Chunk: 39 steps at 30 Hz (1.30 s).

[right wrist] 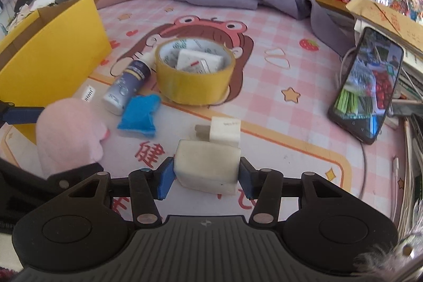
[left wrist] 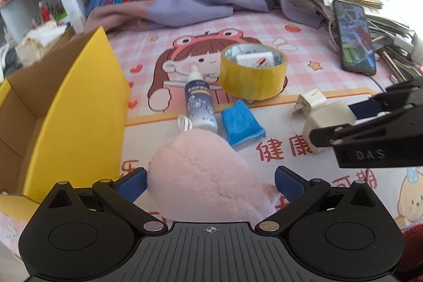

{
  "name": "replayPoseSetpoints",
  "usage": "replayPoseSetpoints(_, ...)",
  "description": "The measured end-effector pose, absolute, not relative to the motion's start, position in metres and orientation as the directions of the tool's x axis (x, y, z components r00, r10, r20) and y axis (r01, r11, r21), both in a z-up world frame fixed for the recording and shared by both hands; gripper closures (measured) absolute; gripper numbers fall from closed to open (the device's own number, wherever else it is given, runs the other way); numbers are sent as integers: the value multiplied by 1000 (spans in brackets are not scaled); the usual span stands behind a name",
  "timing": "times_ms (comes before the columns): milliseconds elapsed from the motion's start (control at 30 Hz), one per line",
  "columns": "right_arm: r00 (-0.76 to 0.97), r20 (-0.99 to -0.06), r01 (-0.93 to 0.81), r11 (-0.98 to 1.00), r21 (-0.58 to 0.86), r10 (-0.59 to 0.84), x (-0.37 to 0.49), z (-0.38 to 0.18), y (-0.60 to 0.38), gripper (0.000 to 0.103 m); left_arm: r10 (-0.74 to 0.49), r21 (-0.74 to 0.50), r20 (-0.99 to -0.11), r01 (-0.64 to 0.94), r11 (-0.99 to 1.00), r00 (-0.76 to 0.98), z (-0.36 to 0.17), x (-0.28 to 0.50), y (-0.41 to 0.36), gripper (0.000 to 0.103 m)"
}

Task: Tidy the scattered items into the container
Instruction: 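Grasp the pink plush pig with the left tool while the right tool grasps the white block, then lift the pig with the left tool while the right tool carries the block toward the box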

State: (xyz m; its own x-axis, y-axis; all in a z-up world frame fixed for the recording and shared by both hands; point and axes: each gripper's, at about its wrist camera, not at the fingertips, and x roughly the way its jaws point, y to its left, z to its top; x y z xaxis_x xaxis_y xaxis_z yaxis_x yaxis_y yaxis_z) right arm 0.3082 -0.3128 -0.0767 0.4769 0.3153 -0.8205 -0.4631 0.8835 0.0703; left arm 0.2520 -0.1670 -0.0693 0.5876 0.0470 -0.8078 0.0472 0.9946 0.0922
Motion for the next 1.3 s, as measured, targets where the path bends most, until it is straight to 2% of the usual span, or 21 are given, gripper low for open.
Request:
replayPoseSetpoints(133,479,-819,-465,883,68,315,309,-78,-313,51,51,77,-810,19,997,584,-74,256,-164,2)
replayPoseSetpoints(200,479,-821,-465,883,65,312,309,-79,-312,43,62,81,-815,7,997,577,-78,260,-164,5)
replayPoseSetpoints(267,478,-823,-461,885,64,308,309,-80,-313,42,66,74,-820,-9,997,569,-81,264,-161,9)
replayPoseSetpoints(333,473,-828,-460,886,60,302,310,-82,-313,44,69,60,-827,-34,998,557,-84,266,-157,16)
replayPoseSetpoints(400,463,-831,-462,884,70,307,310,-84,-314,52,64,45,-827,-49,998,558,-85,265,-154,19)
replayPoseSetpoints(533,469,-823,-467,881,76,320,305,-83,-317,56,60,43,-820,-42,998,569,-82,261,-155,29)
replayPoseSetpoints(833,505,-795,-447,890,91,335,291,-71,-326,57,15,29,-786,12,1000,618,-60,240,-163,31)
replayPoseSetpoints(1300,590,-743,-449,893,25,317,239,-42,-322,57,-98,-42,-716,97,994,691,-32,192,-155,32)
